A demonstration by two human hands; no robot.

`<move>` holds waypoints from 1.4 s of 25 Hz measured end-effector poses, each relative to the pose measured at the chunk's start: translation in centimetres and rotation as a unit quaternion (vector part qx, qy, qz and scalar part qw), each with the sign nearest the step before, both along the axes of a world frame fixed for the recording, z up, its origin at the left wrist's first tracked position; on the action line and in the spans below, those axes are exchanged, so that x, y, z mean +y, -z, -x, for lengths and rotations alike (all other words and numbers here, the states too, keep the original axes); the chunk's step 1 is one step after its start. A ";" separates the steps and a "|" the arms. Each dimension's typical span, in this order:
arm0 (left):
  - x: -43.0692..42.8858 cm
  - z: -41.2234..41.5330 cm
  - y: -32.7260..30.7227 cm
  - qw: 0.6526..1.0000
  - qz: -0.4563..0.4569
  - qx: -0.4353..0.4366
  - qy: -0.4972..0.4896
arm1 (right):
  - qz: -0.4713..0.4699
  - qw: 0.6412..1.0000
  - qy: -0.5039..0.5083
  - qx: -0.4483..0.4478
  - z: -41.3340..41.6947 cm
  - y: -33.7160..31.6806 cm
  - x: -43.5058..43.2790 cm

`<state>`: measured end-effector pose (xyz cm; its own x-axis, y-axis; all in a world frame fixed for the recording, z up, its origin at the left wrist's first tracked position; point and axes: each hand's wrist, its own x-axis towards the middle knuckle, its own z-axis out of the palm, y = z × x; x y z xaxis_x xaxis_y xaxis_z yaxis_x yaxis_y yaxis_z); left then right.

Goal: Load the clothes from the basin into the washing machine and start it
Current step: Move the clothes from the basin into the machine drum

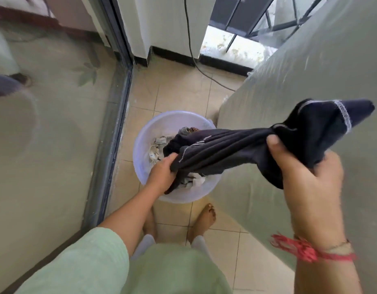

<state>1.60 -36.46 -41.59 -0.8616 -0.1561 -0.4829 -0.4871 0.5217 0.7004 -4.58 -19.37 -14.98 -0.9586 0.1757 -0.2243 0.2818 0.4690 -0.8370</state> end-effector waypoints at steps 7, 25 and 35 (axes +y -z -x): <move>-4.3 5.2 -19.5 0.984 0.133 0.117 -0.010 | -0.269 0.955 -0.078 0.100 0.0 -8.0 -2.4; -18.1 4.8 -47.9 0.924 0.176 0.295 0.166 | 0.024 0.969 0.131 0.208 -0.9 -26.4 3.7; -15.8 6.2 -54.4 0.896 0.240 0.354 0.118 | -0.242 0.916 -0.314 0.061 -0.5 -26.5 1.4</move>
